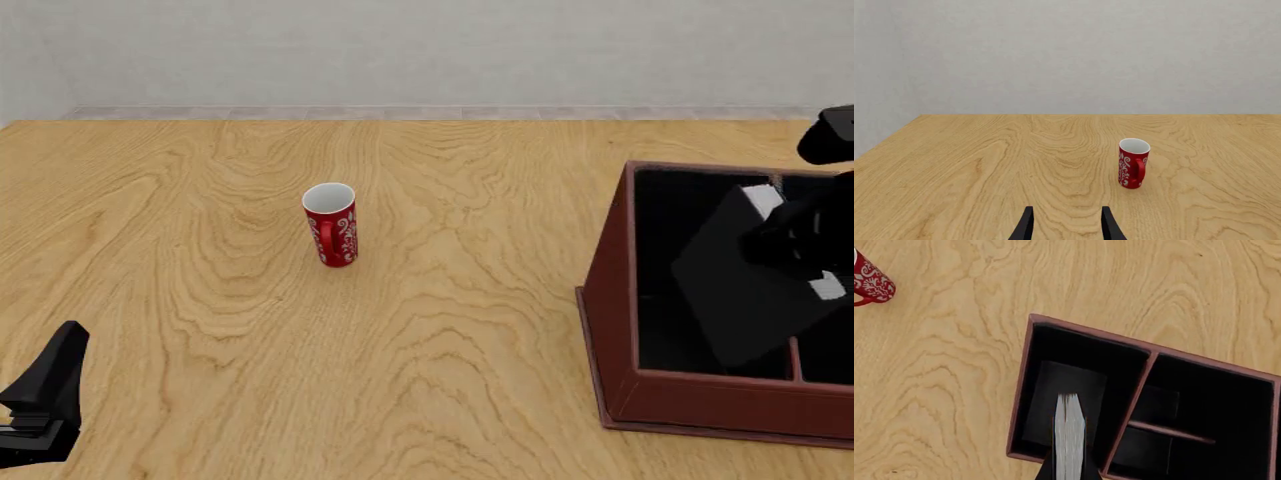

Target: Pick up the book and place it in the left compartment of the caddy.

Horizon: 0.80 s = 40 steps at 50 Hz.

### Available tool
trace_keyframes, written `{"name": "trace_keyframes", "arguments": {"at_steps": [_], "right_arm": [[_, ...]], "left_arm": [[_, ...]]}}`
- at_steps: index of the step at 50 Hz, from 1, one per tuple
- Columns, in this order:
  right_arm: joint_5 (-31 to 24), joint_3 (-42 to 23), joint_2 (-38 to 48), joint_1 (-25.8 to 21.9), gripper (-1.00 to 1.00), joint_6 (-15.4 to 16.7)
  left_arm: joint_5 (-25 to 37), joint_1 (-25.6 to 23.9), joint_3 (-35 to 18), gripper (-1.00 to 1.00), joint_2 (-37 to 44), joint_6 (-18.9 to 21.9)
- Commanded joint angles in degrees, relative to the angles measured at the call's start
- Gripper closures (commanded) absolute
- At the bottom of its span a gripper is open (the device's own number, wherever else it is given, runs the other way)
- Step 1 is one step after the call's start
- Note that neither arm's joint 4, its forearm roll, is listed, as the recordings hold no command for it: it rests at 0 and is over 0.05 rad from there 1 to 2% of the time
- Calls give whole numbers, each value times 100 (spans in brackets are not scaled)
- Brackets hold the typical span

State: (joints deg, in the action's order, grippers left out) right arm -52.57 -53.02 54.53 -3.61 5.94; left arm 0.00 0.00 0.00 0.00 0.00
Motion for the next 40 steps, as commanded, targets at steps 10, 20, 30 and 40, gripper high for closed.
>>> {"name": "trace_keyframes", "arguments": {"at_steps": [10,20,30,40], "right_arm": [[348,214,159,6,100,-144],[465,275,243,9,100,-164],[626,375,363,-6,100,-200],[778,443,504,-69,100,-254]], "left_arm": [[0,0,0,-100,0,0],[0,0,0,-100,0,0],[0,0,0,-100,0,0],[0,0,0,-100,0,0]]}}
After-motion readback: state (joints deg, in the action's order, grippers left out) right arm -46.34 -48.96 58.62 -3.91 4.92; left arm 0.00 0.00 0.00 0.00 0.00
